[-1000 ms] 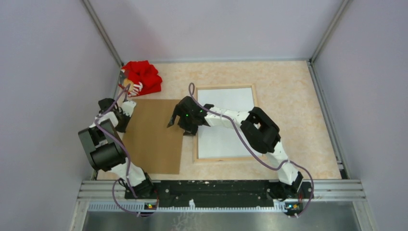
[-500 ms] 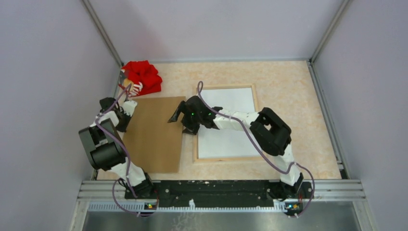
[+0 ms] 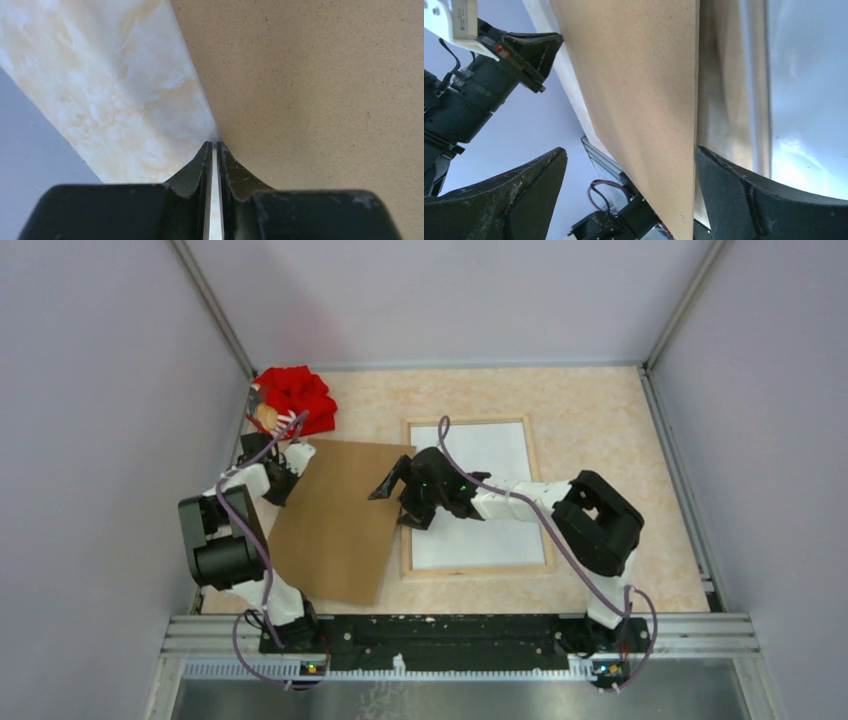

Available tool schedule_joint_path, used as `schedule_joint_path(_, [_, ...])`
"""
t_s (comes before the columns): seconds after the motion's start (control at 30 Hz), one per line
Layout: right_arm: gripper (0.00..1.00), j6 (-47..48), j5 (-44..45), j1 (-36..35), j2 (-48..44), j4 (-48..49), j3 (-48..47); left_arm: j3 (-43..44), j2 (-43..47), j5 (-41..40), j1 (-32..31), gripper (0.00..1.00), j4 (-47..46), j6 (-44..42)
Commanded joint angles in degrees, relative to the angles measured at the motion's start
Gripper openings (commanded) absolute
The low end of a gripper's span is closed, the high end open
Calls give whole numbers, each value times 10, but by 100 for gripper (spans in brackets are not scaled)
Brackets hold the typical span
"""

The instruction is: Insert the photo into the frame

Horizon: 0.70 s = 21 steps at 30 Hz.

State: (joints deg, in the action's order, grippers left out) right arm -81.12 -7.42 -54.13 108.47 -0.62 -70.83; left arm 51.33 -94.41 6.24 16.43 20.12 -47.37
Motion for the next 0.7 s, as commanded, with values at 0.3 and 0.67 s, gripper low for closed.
schedule_joint_path(0.3, [99, -39, 11, 48, -126, 129, 123, -38, -50, 116, -105, 15, 171, 79])
schedule_joint_path(0.67, [99, -6, 2, 102, -124, 114, 168, -43, -46, 127, -104, 14, 193, 61])
